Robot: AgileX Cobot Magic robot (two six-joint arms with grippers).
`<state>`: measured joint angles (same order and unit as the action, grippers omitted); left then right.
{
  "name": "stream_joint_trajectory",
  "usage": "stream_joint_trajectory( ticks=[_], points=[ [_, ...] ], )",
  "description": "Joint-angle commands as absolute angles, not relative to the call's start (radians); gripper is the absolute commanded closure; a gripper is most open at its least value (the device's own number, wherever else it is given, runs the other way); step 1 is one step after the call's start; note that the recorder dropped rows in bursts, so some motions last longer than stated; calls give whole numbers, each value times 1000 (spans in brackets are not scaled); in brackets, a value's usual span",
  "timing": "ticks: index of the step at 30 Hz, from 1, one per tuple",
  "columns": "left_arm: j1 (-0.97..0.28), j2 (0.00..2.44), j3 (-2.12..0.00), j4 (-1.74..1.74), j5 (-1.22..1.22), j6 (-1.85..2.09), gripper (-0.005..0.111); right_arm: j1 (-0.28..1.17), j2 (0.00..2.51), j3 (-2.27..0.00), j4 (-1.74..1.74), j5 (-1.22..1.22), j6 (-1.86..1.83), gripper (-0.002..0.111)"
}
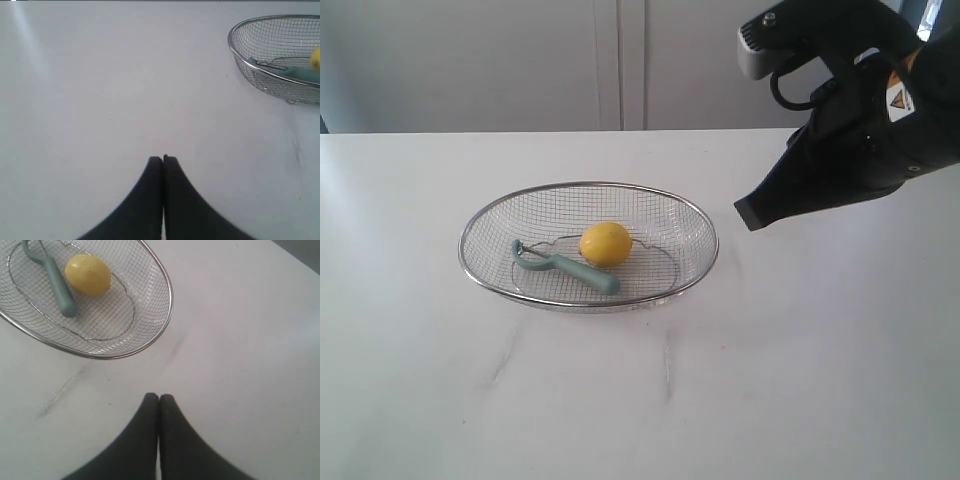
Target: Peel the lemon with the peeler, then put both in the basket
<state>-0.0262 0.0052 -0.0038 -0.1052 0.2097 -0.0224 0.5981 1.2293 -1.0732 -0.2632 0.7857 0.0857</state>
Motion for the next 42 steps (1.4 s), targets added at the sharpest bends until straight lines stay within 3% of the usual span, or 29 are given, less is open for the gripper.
stream_joint_trajectory(
  ticks=[1, 21, 27, 42],
  points=[
    [-25, 0, 0, -102, 219, -19, 107, 598, 1229, -1069, -263, 779, 87, 108],
    [-27, 0, 0, -102, 211, -19, 107, 598, 1229, -1069, -263, 779, 87, 108],
    [-93, 0, 0, -102, 211, -19, 107, 598, 1229, -1069, -263, 779, 87, 108],
    [-60, 0, 0, -96, 211, -19, 107, 598, 1229, -1069, -263, 779, 87, 108]
  ],
)
